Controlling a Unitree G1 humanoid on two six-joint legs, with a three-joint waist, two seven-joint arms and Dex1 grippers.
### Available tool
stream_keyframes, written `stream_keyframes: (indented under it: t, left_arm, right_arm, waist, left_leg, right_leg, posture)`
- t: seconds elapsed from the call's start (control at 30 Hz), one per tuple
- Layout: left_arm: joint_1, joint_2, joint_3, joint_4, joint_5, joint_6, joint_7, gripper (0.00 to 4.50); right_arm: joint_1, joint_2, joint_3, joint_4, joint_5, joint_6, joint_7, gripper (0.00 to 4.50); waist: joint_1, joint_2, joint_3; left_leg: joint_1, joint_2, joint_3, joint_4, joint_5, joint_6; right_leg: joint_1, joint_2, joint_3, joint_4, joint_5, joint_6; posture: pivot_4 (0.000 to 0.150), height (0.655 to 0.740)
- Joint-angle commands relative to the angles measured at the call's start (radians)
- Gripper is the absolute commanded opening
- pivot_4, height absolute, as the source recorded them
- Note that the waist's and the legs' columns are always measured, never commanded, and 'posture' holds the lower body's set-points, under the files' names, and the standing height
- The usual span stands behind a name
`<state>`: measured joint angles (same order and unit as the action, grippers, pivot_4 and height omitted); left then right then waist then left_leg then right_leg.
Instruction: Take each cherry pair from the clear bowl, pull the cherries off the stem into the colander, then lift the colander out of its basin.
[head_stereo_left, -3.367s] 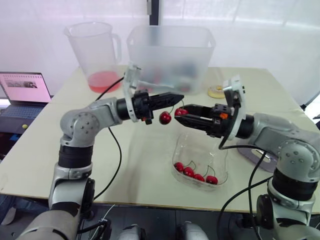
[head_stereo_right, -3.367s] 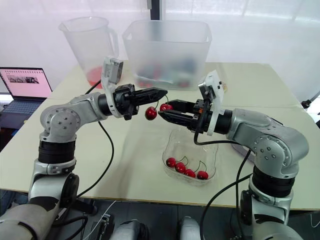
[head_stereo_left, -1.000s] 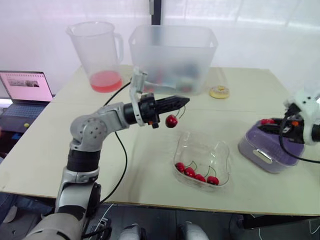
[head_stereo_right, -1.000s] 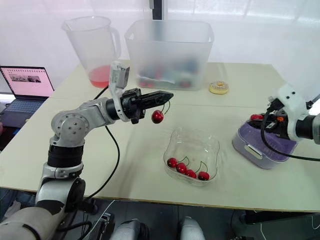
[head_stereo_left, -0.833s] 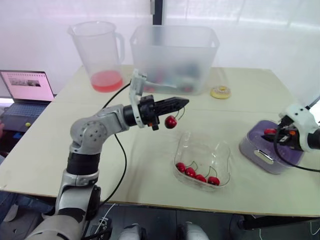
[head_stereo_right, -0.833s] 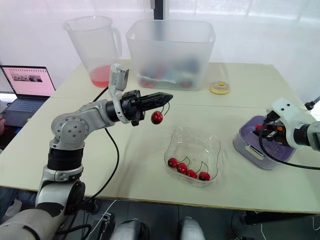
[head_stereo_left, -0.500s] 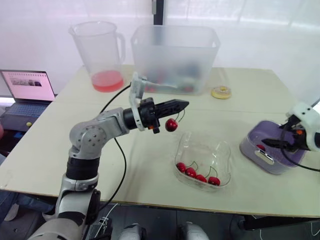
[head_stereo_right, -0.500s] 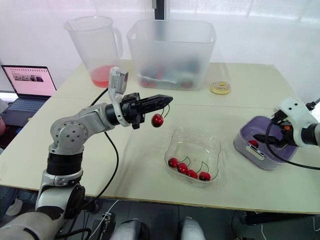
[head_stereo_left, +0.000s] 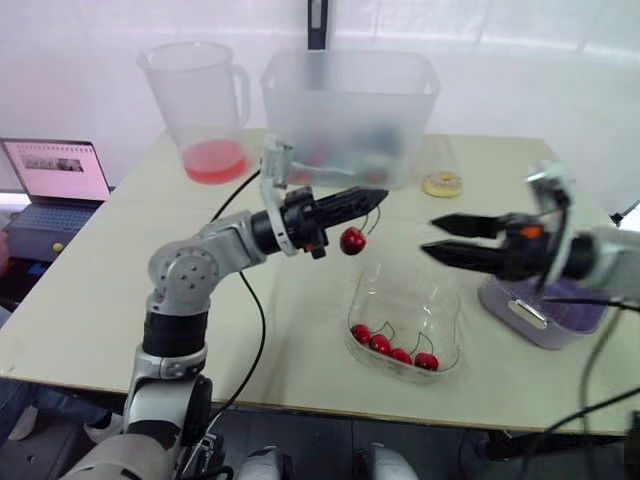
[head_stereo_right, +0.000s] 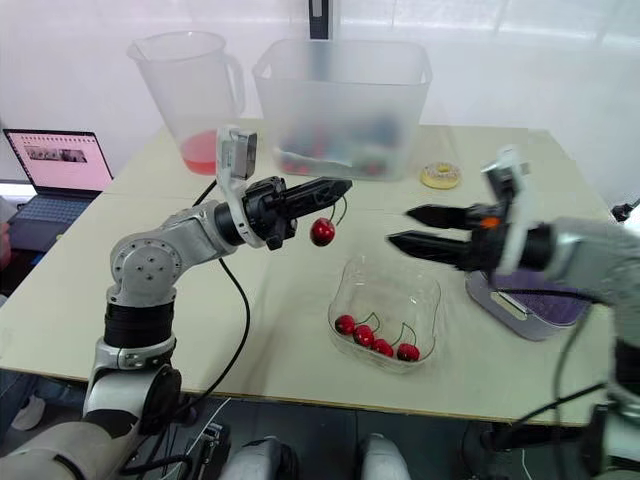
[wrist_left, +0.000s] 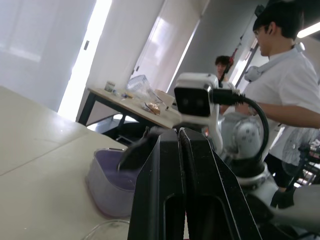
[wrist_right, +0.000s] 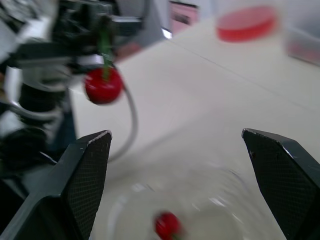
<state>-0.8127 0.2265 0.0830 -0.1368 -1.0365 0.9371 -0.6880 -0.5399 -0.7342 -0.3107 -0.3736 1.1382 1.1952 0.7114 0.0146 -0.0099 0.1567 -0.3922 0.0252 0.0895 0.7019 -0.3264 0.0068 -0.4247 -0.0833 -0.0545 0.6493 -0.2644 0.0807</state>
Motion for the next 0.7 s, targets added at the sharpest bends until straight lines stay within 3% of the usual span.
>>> stream_keyframes:
  t: [0.03, 0.33, 0.43, 0.57, 0.7]
  left_arm:
    - [-0.032, -0.007, 0.003, -0.018, -0.027, 0.006, 0.002, 0.00]
    - [-0.026, -0.006, 0.002, -0.044, -0.044, 0.027, 0.023, 0.00]
    - [-0.025, -0.001, 0.003, -0.043, -0.039, 0.026, 0.028, 0.00]
    - [-0.025, 0.004, 0.002, -0.044, -0.032, 0.020, 0.025, 0.00]
    - [-0.027, 0.002, 0.003, -0.035, -0.018, 0.007, 0.036, 0.00]
  right_arm:
    - [-0.029, 0.095, 0.031, -0.055, 0.077, -0.019, -0.115, 4.46]
    - [-0.036, 0.209, 0.077, -0.055, 0.135, -0.073, -0.234, 4.46]
    - [-0.035, 0.218, 0.082, -0.056, 0.153, -0.085, -0.253, 3.61]
    - [-0.037, 0.218, 0.089, -0.060, 0.170, -0.105, -0.271, 1.78]
    - [-0.034, 0.211, 0.093, -0.062, 0.188, -0.115, -0.289, 1.78]
  waist:
    - [0.000, 0.000, 0.000]
    - [-0.004, 0.000, 0.000]
    - [-0.004, 0.000, 0.000]
    - [-0.004, 0.000, 0.000]
    - [-0.004, 0.000, 0.000]
  left_leg:
    - [-0.001, 0.000, -0.001, 0.000, 0.000, 0.000]
    - [-0.001, -0.003, -0.001, 0.000, 0.000, 0.001]
    - [-0.001, -0.002, -0.001, 0.000, 0.000, 0.001]
    - [-0.001, -0.002, -0.002, 0.000, 0.000, 0.001]
    - [-0.001, -0.002, -0.002, 0.000, 0.000, 0.001]
  right_leg:
    - [0.000, 0.000, 0.000, 0.000, 0.000, 0.000]
    - [0.000, -0.002, -0.001, 0.000, 0.000, 0.000]
    - [0.000, -0.002, -0.001, 0.000, 0.000, 0.000]
    - [0.000, -0.002, -0.001, 0.000, 0.000, 0.000]
    - [0.000, -0.002, -0.001, 0.000, 0.000, 0.000]
  posture:
    - [0.150, 0.7078]
    - [0.150, 0.7078]
    - [0.150, 0.7078]
    - [0.150, 0.7078]
    - [0.150, 0.7078]
